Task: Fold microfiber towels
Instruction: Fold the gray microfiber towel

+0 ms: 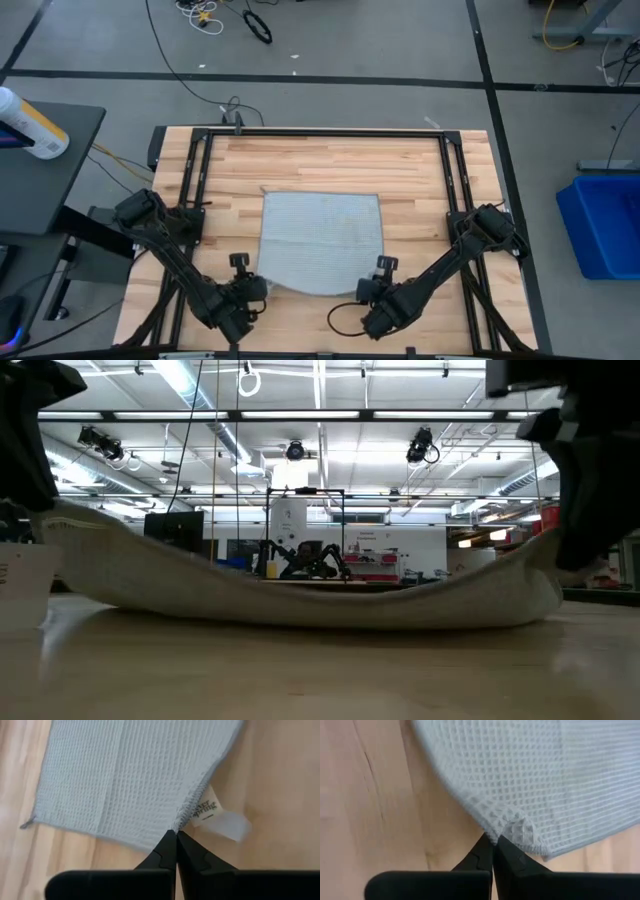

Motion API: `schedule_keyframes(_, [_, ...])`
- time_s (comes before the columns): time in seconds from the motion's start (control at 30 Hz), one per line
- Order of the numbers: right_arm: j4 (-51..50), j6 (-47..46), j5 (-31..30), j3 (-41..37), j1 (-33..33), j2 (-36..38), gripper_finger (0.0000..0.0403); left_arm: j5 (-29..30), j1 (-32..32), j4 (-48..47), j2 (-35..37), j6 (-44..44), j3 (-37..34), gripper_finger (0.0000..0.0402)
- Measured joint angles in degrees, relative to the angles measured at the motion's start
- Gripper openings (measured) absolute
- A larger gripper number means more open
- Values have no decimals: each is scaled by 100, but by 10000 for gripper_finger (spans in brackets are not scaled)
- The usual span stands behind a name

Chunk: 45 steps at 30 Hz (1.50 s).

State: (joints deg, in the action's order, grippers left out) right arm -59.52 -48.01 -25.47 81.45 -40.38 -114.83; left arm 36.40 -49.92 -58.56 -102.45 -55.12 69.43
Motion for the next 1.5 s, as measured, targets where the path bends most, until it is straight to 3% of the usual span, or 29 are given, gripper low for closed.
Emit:
schedule_keyframes(0.37, [-1372,-170,-311,619,-40,2,0,-52,-21,-966,8,-560,10,3])
schedule_keyframes(0.73, [-1740,-129,-550,653,140,2,0,311,-10,-2229,537,-1137,21,3])
schedule_keyframes(1.5, [-2822,-601,-1421,649,366,-2,0,610,459,-2729,775,-1035,26,3])
